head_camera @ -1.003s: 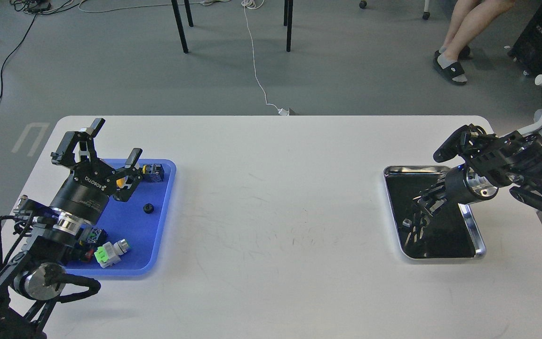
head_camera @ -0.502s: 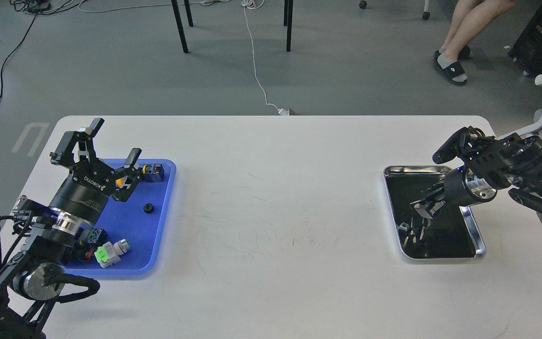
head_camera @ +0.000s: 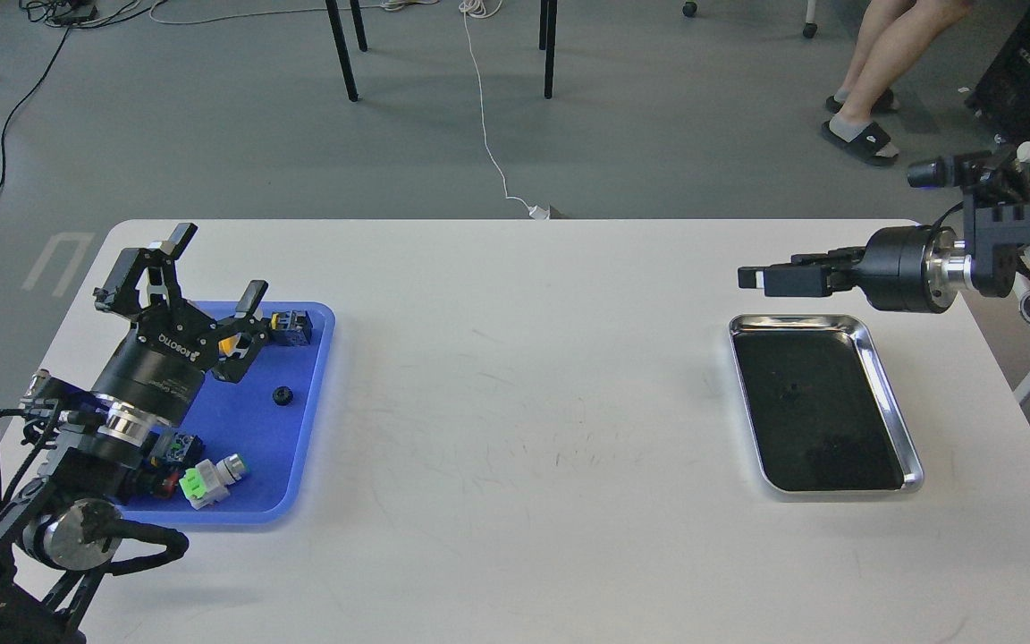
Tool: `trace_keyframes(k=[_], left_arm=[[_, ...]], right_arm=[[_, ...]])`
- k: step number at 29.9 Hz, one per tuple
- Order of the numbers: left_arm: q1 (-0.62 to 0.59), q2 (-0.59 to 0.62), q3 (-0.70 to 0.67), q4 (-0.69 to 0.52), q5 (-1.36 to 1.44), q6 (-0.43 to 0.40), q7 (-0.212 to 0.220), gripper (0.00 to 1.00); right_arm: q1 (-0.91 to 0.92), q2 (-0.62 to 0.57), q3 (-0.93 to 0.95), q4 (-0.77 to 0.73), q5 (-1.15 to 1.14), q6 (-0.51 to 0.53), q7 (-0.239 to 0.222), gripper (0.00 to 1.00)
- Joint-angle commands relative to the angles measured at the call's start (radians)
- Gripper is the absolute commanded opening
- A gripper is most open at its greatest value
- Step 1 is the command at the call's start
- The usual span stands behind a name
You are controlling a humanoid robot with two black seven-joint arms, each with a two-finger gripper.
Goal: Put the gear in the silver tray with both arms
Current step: 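Withdraw the right gripper up from the silver tray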
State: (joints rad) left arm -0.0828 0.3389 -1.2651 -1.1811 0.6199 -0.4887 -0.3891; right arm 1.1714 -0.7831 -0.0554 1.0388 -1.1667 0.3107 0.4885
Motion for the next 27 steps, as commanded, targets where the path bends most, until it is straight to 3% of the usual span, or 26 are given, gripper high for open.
trace_keyframes(k=[1, 7, 12, 21, 27], left_arm=[[0.0, -0.008, 0.007, 0.001, 0.006, 0.0, -0.002, 0.98], [-0.002, -0.012, 0.009, 0.009, 0.017, 0.0, -0.007, 0.98], [0.0, -0.015, 0.009, 0.014, 0.04, 0.005, -0.005, 0.98], [-0.003, -0.034, 0.015, 0.017, 0.109, 0.007, 0.004, 0.98], [-0.023, 0.002, 0.041, 0.006, 0.415, 0.009, -0.011, 0.98]], right_arm=[[-0.047, -0.001, 0.046, -0.008, 0.31, -0.004, 0.0, 0.97], [-0.174, 0.045, 0.129, -0.011, 0.808, -0.01, 0.0, 0.97], [-0.3, 0.12, 0.235, -0.017, 1.105, -0.102, 0.0, 0.97], [-0.498, 0.26, 0.44, -0.028, 1.234, -0.13, 0.0, 0.97], [-0.529, 0.278, 0.44, -0.029, 1.23, -0.128, 0.0, 0.97]])
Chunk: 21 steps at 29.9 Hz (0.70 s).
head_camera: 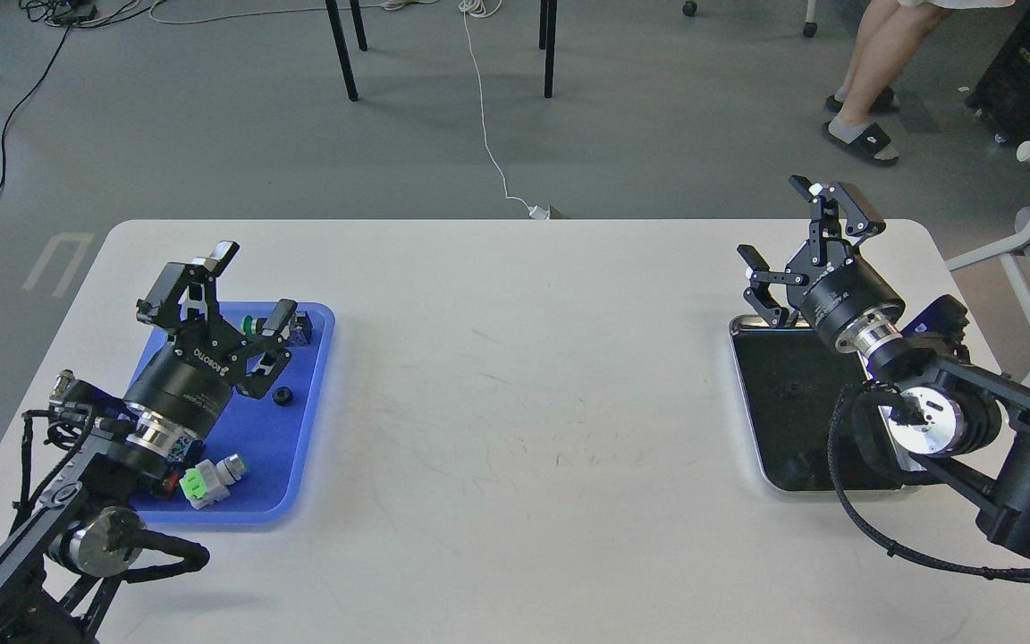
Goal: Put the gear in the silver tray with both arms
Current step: 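Withdraw the right gripper up from the silver tray, then reach the left gripper into the blue tray and grasp another black gear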
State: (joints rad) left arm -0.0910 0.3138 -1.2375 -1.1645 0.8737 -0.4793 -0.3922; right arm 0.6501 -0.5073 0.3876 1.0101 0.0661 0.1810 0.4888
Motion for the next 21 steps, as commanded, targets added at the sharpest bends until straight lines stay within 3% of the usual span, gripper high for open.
trace_keyframes(k=[1, 6, 12, 16, 21], left_arm=[[-0.021, 0.054, 0.013, -0.015, 0.224, -0.008, -0.011, 0.98], [-0.085, 0.295, 0.102, -0.064, 0.441, -0.009, -0.096, 0.98], [-0.307, 0.559, 0.467, -0.081, 0.761, -0.002, -0.096, 0.98], [-0.439, 0.587, 0.637, -0.08, 1.091, 0.008, -0.096, 0.98], [-0.573, 0.567, 0.794, -0.028, 1.308, 0.1, -0.096, 0.96]], right_arm=[[-0.006, 0.003, -0.004, 0.001, -0.003, 0.003, 0.0, 0.97], [-0.004, 0.001, -0.007, 0.001, -0.006, 0.005, 0.0, 0.97], [-0.004, 0.001, -0.009, 0.001, -0.012, 0.005, 0.0, 0.97], [-0.003, -0.003, -0.01, 0.001, -0.014, 0.005, 0.0, 0.97], [-0.003, -0.013, -0.01, 0.005, -0.014, 0.006, 0.0, 0.97]])
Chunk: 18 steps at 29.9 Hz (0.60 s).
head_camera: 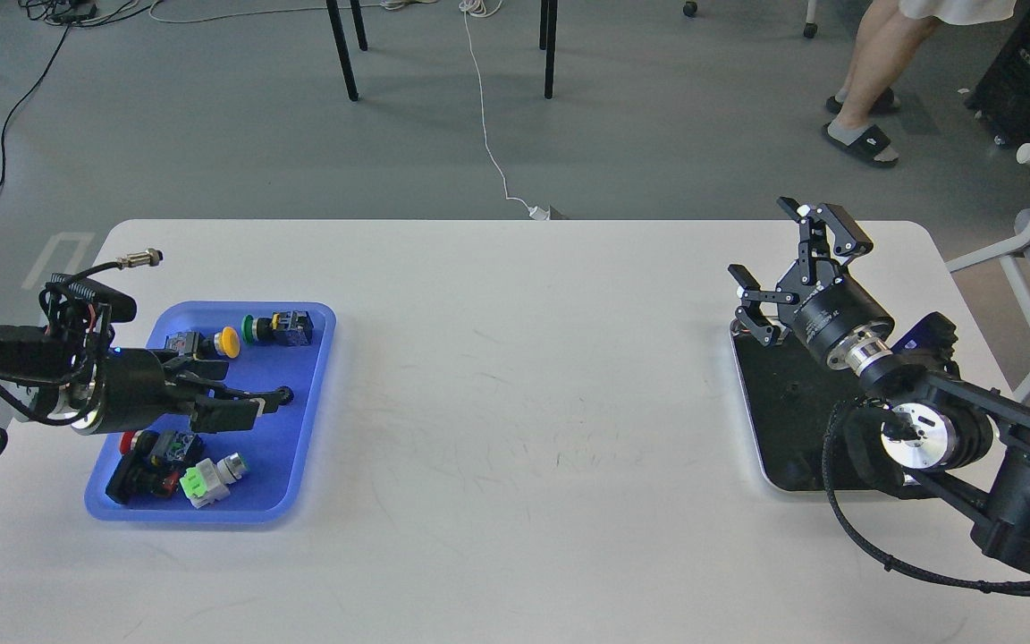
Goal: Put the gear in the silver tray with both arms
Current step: 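Reach the left gripper into the blue tray and grasp another black gear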
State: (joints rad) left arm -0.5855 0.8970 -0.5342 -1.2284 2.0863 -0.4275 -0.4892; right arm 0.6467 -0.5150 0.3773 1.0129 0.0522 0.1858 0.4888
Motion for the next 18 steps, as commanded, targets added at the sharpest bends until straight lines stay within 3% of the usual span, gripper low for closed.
trace_keyframes(k=[1, 6, 9, 11, 18], left_arm=[[-0.111, -0.033, 0.132, 0.059, 0.095, 0.068, 0.0, 0.95], [-0.209, -0.066, 0.299, 0.154, 0.095, 0.187, 0.0, 0.87], [-0.209, -0.075, 0.318, 0.158, 0.095, 0.193, 0.0, 0.77], [-0.203, -0.089, 0.321, 0.158, 0.095, 0.196, 0.0, 0.64], [-0.2, -0.112, 0.326, 0.164, 0.095, 0.225, 0.0, 0.5]], right_arm=[[0.001, -0.008, 0.0, 0.003, 0.0, 0.001, 0.0, 0.97], [-0.002, -0.016, 0.002, 0.006, -0.002, 0.001, 0.0, 0.97], [-0.002, -0.016, 0.002, 0.006, -0.002, 0.001, 0.0, 0.97], [-0.004, -0.016, 0.002, 0.004, -0.002, 0.001, 0.0, 0.97], [-0.004, -0.016, -0.001, 0.004, -0.005, 0.001, 0.0, 0.97]])
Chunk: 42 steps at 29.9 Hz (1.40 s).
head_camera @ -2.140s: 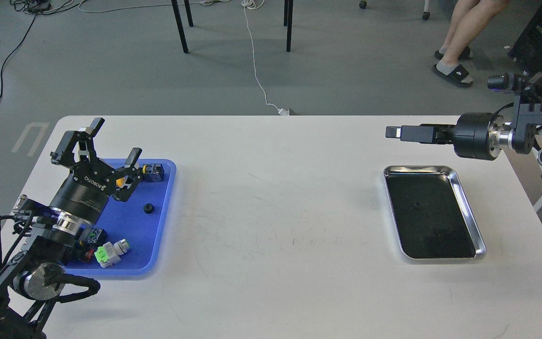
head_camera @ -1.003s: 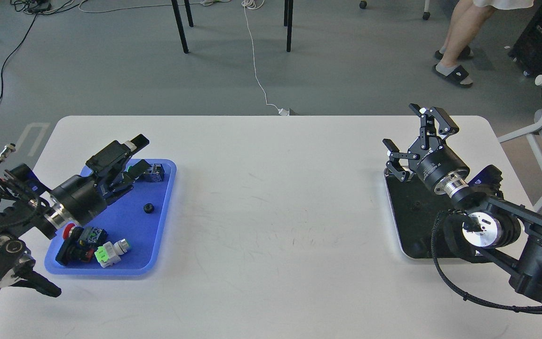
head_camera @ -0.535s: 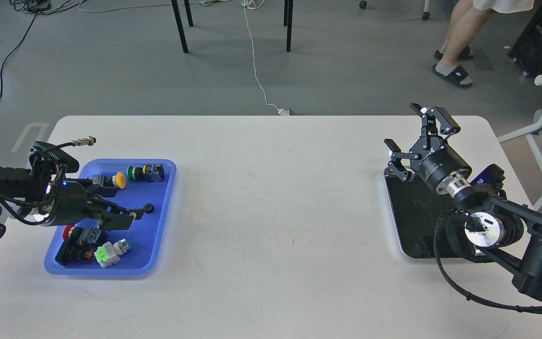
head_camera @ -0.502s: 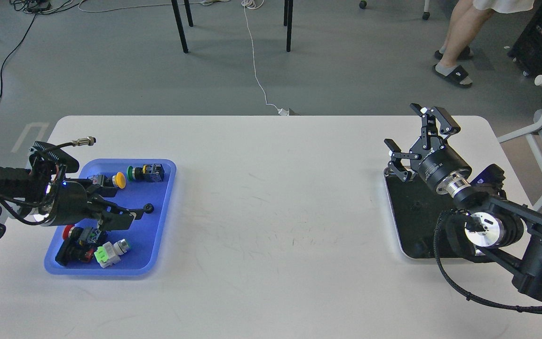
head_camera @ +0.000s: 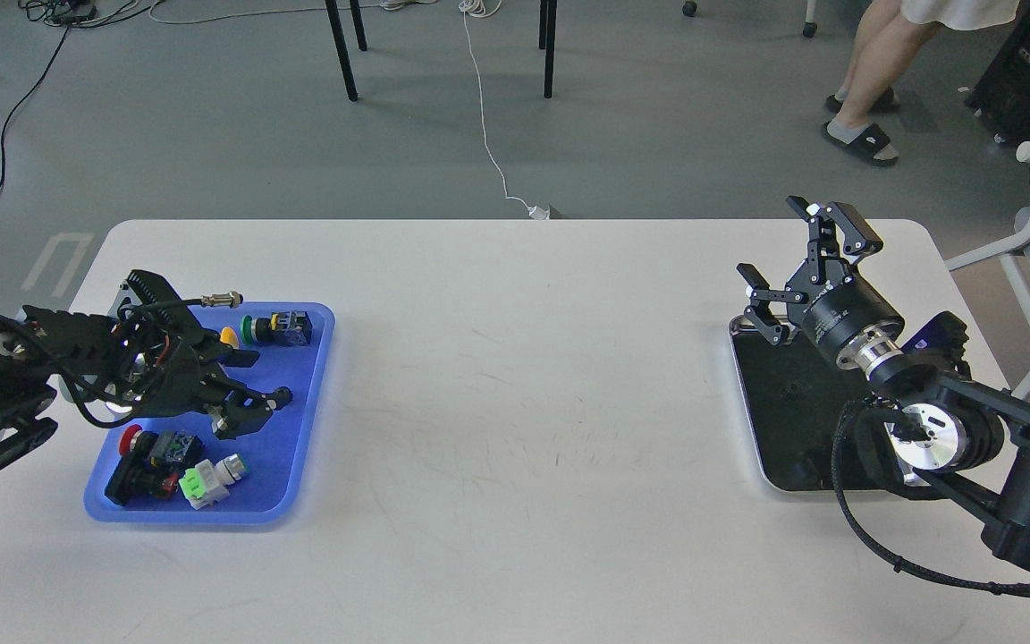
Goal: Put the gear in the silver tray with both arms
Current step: 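Reach the left gripper into the blue tray and grasp another black gear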
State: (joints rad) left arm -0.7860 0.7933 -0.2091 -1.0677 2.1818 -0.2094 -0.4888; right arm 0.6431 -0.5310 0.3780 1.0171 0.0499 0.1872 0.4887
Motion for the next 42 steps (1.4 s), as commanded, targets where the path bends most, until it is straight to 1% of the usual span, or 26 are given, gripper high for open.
trace_keyframes(k=[1, 13, 28, 42], left_arm=[[0.001, -0.011, 0.001, 0.003, 0.0, 0.007, 0.0, 0.5], [0.005, -0.037, 0.002, 0.058, 0.0, 0.013, 0.0, 0.5], [0.027, -0.039, 0.002, 0.066, 0.0, 0.013, 0.0, 0.5], [0.027, -0.074, 0.002, 0.095, 0.0, 0.013, 0.0, 0.5]], right_arm=[[0.0, 0.0, -0.002, 0.0, -0.002, 0.0, 0.0, 0.97], [-0.002, 0.0, -0.002, 0.001, -0.002, 0.0, 0.0, 0.97], [-0.002, 0.0, -0.002, 0.0, -0.002, 0.0, 0.0, 0.97], [-0.011, -0.007, -0.001, 0.001, -0.002, 0.0, 0.0, 0.97]])
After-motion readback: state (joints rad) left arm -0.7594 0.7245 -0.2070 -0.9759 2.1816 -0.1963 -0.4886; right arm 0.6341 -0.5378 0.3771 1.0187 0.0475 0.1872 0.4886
